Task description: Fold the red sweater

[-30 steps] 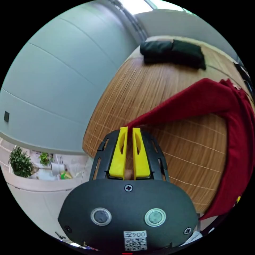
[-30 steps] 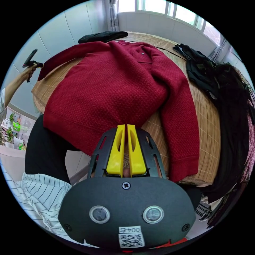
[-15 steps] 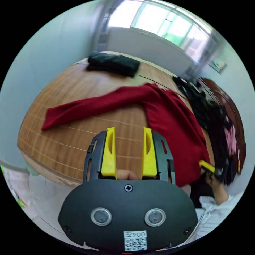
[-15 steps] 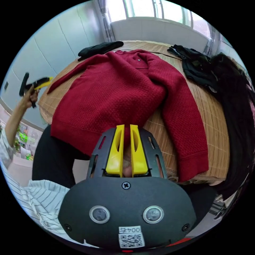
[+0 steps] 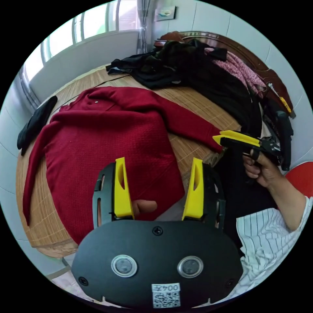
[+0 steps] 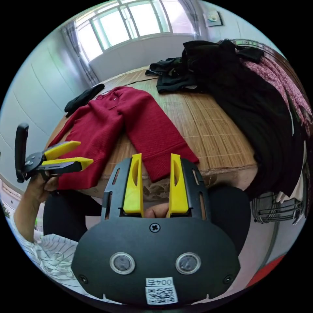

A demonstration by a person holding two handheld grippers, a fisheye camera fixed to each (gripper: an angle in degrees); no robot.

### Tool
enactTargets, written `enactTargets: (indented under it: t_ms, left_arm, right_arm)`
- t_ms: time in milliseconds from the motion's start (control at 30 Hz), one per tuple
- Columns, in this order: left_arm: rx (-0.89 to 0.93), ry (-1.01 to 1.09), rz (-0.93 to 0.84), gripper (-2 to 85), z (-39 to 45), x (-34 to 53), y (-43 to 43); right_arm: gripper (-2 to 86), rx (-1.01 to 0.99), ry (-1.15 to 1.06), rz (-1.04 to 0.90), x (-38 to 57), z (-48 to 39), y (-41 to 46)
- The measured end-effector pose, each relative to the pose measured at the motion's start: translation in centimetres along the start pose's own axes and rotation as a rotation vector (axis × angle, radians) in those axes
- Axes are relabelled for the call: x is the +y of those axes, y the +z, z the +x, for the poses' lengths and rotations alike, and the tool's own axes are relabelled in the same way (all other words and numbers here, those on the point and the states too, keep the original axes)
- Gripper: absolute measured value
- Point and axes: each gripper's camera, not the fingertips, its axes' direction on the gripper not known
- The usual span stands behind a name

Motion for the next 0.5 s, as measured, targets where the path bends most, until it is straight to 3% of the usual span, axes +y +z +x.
enactTargets:
  t_ms: [133, 200, 300, 400, 500]
  left_arm:
    - [-0.063, 0.010, -0.117, 22.6, -1.5, -0.8, 3.1]
    - [-0.091, -0.052, -0.070, 17.7, -3.5, -0.2, 2.3]
    - [0.017, -0.192, -0.005, 9.2, -8.9, 1.4, 0.5]
    - [0.262, -0.395, 0.048, 3.9, -15.7, 3.6, -0.5]
    - [0.381, -0.495, 0.095, 2.1, -20.1, 5.3, -1.6]
  right_arm:
    - [9.5, 0.077, -0.067, -0.094, -0.5, -0.1, 2.4]
    - [4.2, 0.120, -0.077, -0.123, -1.0, 0.5, 2.4]
    - [3.6, 0.047, -0.097, -0.163, -3.4, 2.1, 1.4]
    - [3.6, 0.069, -0.163, -0.070, -10.7, 2.8, -2.4]
    - [3.9, 0.149, -0.185, 0.168, -23.0, 1.9, -9.1]
